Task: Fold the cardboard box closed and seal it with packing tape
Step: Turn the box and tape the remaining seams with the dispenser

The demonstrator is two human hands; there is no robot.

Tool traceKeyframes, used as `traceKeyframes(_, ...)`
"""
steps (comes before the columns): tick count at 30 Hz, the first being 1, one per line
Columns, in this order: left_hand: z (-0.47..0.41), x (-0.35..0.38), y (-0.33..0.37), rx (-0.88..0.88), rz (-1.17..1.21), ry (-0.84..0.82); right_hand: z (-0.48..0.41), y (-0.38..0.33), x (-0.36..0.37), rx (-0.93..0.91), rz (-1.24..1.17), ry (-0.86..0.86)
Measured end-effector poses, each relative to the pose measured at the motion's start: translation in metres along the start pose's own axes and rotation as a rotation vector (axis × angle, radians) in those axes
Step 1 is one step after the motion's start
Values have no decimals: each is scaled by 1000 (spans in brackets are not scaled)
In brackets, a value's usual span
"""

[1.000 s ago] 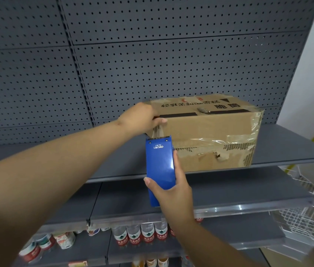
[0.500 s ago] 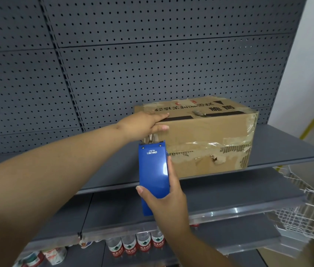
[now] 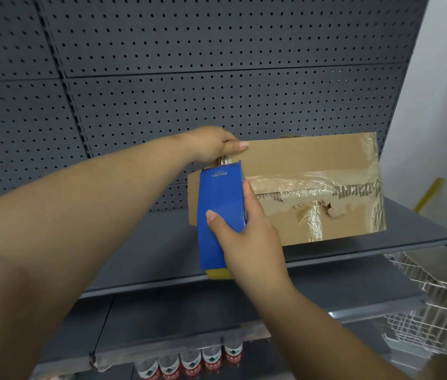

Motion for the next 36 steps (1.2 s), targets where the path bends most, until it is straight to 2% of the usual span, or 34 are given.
traceKeyframes(12, -32, 5, -2, -12, 68, -22, -11, 5, -13, 83, 134, -60)
traceKeyframes(36, -28, 13, -5, -2, 91, -44, 4, 6, -10, 129, 120, -55)
Point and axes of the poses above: each hand's wrist, its own z-axis away from the middle knuckle, its own x-axis out of the palm, y = z × x, the point moved 10 cm from there along -z, towards the middle knuckle
